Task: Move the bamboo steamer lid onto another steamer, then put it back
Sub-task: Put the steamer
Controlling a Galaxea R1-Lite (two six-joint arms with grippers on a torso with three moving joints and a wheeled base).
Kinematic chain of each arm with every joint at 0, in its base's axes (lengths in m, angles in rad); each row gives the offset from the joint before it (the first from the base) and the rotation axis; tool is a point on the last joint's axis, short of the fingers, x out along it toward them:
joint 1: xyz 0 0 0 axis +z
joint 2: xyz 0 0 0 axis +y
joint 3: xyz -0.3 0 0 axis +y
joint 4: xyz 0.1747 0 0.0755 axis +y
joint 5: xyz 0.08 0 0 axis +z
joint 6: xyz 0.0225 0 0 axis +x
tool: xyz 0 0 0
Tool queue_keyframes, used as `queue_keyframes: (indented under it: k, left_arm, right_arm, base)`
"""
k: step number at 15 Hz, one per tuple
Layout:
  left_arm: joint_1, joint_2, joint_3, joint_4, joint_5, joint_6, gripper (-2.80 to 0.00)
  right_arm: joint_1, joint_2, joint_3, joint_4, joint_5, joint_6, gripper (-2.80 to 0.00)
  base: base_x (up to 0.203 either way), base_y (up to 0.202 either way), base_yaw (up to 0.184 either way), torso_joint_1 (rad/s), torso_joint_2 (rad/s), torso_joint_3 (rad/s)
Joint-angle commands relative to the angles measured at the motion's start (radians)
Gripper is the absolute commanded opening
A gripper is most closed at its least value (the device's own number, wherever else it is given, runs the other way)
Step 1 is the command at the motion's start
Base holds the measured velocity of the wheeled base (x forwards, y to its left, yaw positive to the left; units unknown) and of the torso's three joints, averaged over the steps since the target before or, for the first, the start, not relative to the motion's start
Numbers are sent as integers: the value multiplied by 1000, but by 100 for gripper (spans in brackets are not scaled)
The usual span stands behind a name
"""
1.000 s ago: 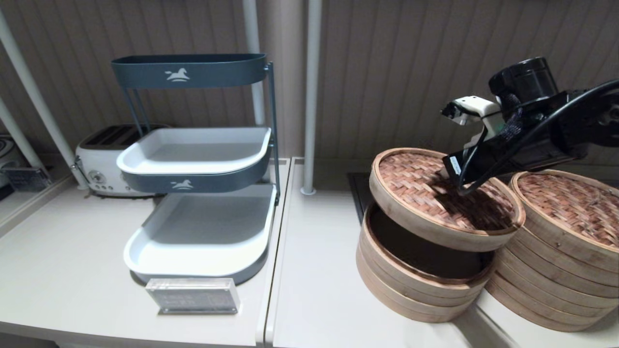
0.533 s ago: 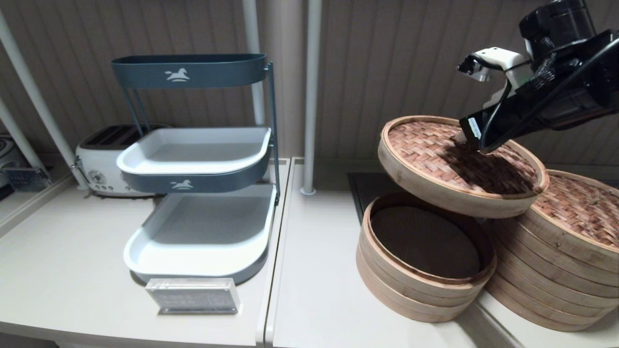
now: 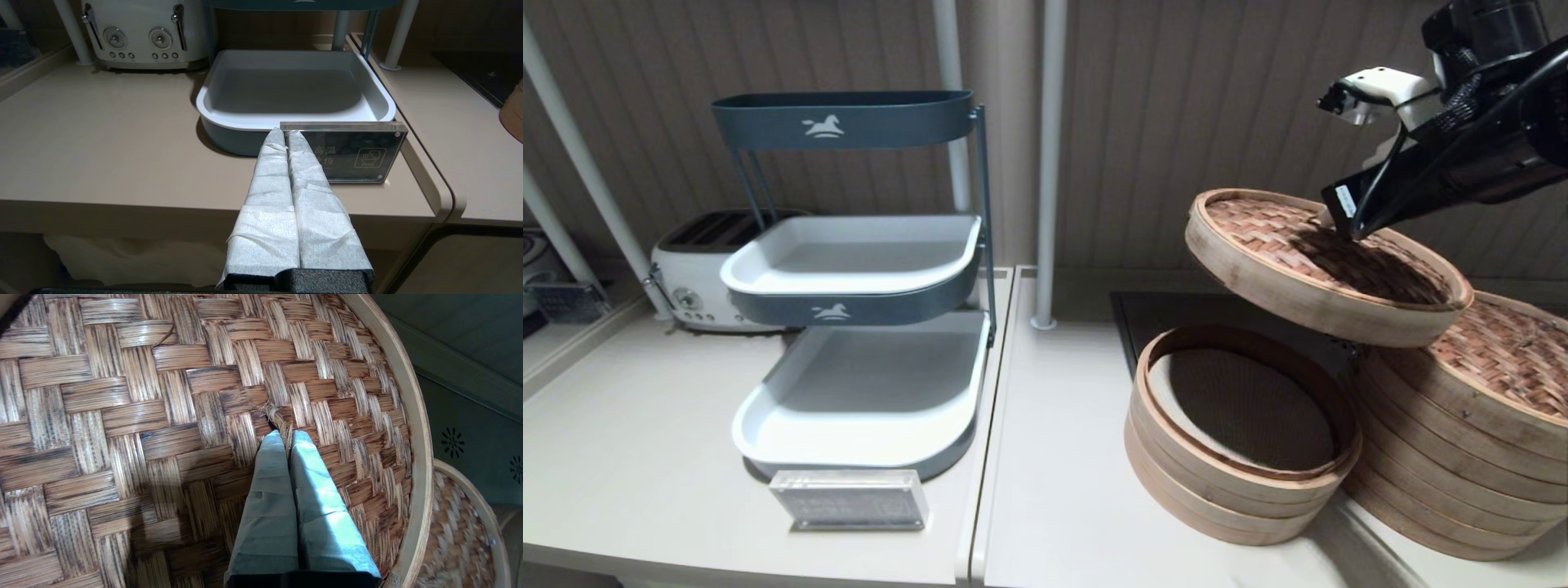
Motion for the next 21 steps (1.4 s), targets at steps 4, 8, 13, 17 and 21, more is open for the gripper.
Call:
queue_keyframes:
  k: [4, 8, 13, 17, 21]
  left_arm:
    - [0, -2, 28, -2, 0, -1, -280]
    - [0, -2, 28, 0, 0, 1, -280]
    - [0, -2, 28, -2, 0, 1, -280]
    - [0, -2, 28, -1, 0, 1, -280]
    - [0, -2, 28, 0, 0, 1, -280]
  right_arm:
    - [-73, -39, 9, 8, -1, -11, -280]
    - [-138, -48, 29, 7, 6, -31, -280]
    - [-220, -47, 41, 7, 33, -41, -280]
    - [-254, -45, 52, 6, 38, -46, -280]
    - [-315, -40, 77, 1, 63, -47, -280]
  base:
    - [0, 0, 0, 0, 0, 0]
    - [0, 0, 0, 0, 0, 0]
    - [0, 0, 0, 0, 0, 0]
    - [0, 0, 0, 0, 0, 0]
    - [0, 0, 0, 0, 0, 0]
